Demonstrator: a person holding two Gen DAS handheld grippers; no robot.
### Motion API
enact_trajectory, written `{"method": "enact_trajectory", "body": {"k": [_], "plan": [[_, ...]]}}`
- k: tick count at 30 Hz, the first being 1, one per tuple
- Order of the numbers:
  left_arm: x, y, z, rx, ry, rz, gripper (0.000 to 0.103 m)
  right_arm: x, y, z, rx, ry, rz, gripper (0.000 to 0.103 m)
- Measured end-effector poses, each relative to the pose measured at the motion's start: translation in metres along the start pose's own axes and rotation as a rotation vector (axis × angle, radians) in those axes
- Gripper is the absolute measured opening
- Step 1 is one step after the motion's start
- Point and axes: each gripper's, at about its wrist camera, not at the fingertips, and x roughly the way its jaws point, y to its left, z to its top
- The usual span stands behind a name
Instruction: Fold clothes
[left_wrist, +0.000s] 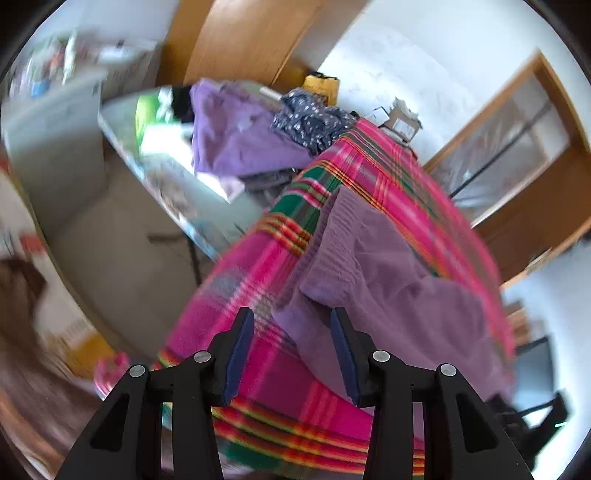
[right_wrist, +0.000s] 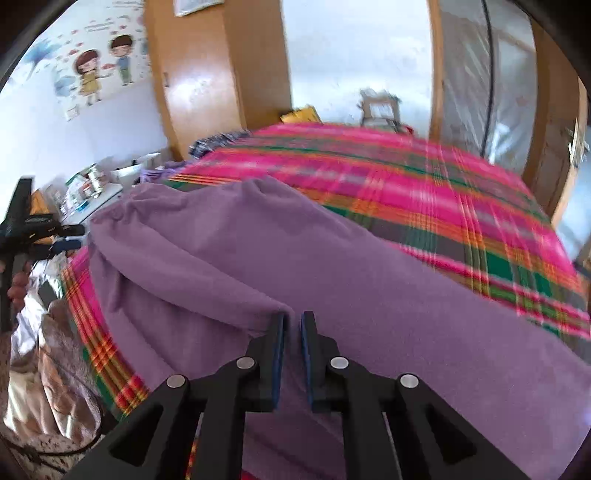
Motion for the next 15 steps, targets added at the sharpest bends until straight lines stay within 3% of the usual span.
{"method": "enact_trajectory", "body": {"k": [4, 12, 15], "plan": [[0.015, -0.016, -0.001, 0.114, 0.053, 0.067, 0.045, -0.006, 0.011, -0.002, -0.036, -0.015, -0.001, 0.017], [0.022, -0.018, 0.001, 0.089, 0.063, 0.085, 0.044, -0.016, 0.025, -0.004, -0.086, -0.063, -0.023, 0.017], [0.025, -0.021, 0.001, 0.089, 0.065, 0.100, 0.034, -0.023, 0.034, -0.003, -0.119, -0.094, -0.015, 0.017]]}}
